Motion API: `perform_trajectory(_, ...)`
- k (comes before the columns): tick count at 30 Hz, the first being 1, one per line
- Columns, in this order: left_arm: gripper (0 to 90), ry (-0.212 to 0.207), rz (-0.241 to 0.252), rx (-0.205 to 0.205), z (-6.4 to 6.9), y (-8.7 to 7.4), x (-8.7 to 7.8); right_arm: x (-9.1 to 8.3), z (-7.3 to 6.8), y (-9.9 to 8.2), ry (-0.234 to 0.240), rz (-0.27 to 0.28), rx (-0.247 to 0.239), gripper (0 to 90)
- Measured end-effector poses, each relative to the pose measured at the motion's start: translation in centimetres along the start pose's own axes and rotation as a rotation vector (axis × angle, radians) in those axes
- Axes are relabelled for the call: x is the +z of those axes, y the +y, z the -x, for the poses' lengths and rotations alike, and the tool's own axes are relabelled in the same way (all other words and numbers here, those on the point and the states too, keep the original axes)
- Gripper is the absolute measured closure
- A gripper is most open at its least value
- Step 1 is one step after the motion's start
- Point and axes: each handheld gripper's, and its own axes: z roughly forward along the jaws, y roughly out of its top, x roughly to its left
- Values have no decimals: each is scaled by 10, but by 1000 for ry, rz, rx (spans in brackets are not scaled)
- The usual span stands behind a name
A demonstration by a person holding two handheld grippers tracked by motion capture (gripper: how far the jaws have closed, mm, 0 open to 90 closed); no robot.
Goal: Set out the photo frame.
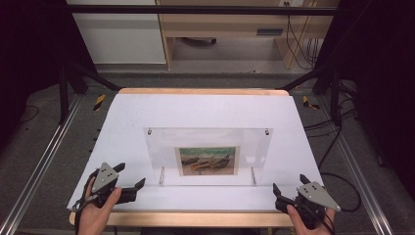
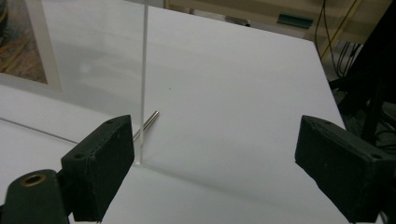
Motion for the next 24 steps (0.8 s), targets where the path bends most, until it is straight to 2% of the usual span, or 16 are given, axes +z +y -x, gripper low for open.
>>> perform_trajectory(5, 116, 90, 12, -16, -18, -4, -2, 2, 5, -2, -45, -7, -5, 128)
perform_trajectory(10, 117, 160, 34, -66, -30, -7, -1, 7, 13, -6, -77, -30, 21, 138)
perform_trajectory(14, 116, 171, 22, -67, -33, -7, 6, 13, 24, -7, -115, -47, 51, 152)
perform_trajectory(17, 116, 161, 13, -68, -33, -6, 12, 20, 30, -7, -128, -70, 54, 154)
perform_trajectory(22, 115, 166, -12, -58, -40, -3, 24, 36, 36, -2, -112, -91, 64, 153)
perform_trajectory(24, 115, 167, -19, -71, -45, -3, 30, 43, 39, 0, -101, -109, 72, 164)
